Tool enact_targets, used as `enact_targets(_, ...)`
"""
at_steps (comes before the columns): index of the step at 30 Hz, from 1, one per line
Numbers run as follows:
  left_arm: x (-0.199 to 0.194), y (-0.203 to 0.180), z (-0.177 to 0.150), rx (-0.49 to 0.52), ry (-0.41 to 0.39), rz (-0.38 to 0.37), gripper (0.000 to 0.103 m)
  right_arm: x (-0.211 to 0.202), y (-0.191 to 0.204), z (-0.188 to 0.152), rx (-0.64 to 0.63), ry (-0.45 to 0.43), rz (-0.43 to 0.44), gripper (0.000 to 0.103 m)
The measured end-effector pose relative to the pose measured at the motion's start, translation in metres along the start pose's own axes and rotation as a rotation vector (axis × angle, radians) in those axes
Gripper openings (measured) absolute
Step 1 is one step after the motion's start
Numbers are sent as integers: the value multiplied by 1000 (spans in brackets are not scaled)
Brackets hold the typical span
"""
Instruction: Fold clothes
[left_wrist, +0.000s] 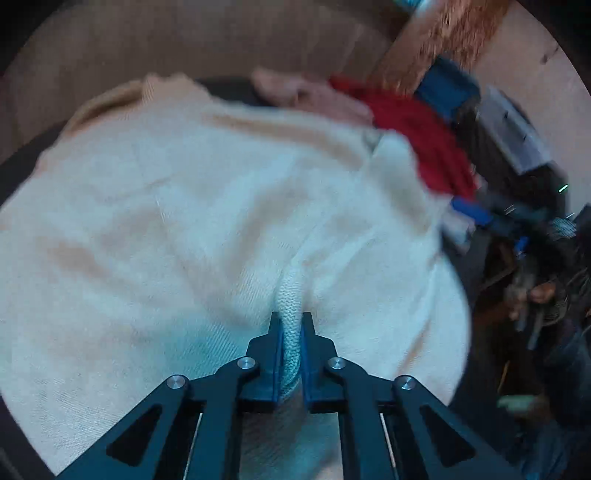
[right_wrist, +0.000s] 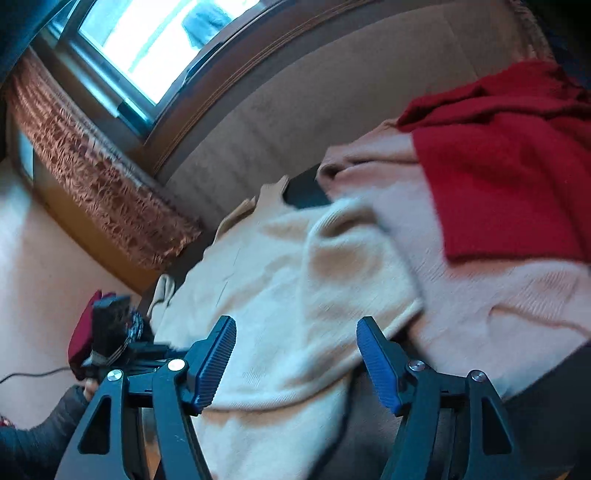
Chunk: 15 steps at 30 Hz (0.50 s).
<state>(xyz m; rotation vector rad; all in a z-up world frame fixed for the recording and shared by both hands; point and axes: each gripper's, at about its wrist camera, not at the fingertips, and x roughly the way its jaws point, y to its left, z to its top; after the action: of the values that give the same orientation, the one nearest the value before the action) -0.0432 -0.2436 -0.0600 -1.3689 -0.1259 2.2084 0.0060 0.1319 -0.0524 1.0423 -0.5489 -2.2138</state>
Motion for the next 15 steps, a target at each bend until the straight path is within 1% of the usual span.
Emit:
enact_targets(1, -16, 3, 2, -19, -61, -31, 6, 0, -4, 5, 7, -8, -2, 69)
enact_targets(4, -60, 8, 15, -86, -231, -167, 6, 2, -11, 20, 17, -37, -22, 69)
enact_targets(6, -94, 13, 11, -90, -329, -211, 6, 3, -16, 30, 35, -54, -29, 69)
enact_targets(8, -105, 12, 7, -89, -360, -222, 7, 5, -21, 39, 63, -64, -16, 70)
enact_targets(9, -110, 12, 4, -90, -372, -226, 7, 6, -23, 42, 77, -64, -9, 70)
enact_targets(12, -104, 29, -25, -149, -296, -178, 7, 16, -30, 45, 110, -35, -1, 70)
enact_targets(13, -96, 33, -33, -164, -259, -166, 7, 20, -31, 45, 117, -23, 6, 70)
enact_targets(15, -87, 33, -60, -160, -193, -118, 7, 29, -32, 47, 132, -3, 27, 70)
